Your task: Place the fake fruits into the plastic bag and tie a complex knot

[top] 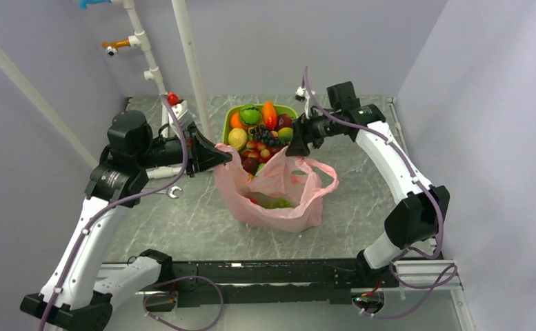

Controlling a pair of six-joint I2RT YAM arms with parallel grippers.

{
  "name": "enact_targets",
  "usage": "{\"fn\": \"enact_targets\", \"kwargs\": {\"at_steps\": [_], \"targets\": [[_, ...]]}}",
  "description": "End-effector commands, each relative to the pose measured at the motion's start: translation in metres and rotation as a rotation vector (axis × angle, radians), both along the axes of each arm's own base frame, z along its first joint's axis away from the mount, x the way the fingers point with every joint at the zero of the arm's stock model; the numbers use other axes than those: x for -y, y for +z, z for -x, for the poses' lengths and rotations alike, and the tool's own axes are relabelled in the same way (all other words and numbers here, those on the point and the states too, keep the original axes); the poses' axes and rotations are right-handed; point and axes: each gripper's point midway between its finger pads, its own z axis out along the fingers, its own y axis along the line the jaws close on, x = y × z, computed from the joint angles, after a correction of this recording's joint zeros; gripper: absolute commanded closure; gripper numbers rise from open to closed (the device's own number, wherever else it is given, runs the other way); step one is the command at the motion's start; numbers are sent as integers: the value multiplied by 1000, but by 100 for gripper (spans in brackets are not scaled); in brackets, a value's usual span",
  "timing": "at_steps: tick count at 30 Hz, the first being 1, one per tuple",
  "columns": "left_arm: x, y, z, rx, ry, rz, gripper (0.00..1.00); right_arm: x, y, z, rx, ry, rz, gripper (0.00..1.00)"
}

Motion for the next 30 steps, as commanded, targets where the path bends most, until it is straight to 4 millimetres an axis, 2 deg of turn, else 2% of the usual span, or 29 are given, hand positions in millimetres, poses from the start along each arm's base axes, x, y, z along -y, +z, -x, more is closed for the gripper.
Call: {"fn": "enact_targets", "kwargs": {"at_steps": [1,2,4,6,7,9,12,17,23,26,28,29,30], "targets": [[-9,8,-15,-53,143,43,100,42,52,-39,150,-131,-26,10],[-11,7,-22,-67,181,44,100,58,59,-41,146,-170,-35,2],[-17,4,-43,-106,297,53,100,88,67,-35,124,-232,-39,0],[-23,-1,-62,-151,402,50,100,107,69,-11,109,-255,-24,0],[-25,-8,-71,-184,437,36,100,108,66,3,100,-246,-15,0],[-27,-15,-80,-217,471,13,100,107,52,36,53,-234,-16,0],[-25,-20,-82,-225,467,18,100,105,40,71,32,-226,-32,0],[-27,-23,-85,-202,489,32,100,101,29,92,5,-205,-55,1],[-29,-24,-92,-198,510,15,100,76,48,125,-128,-53,-234,1],[-29,-24,-93,-197,515,16,100,66,40,139,-188,-27,-256,2],[-31,-26,-94,-203,531,14,100,57,35,152,-216,14,-263,6],[-32,-27,-95,-204,536,13,100,53,35,158,-230,29,-270,13],[-32,-27,-94,-203,536,11,100,50,38,163,-225,45,-280,24]]}}
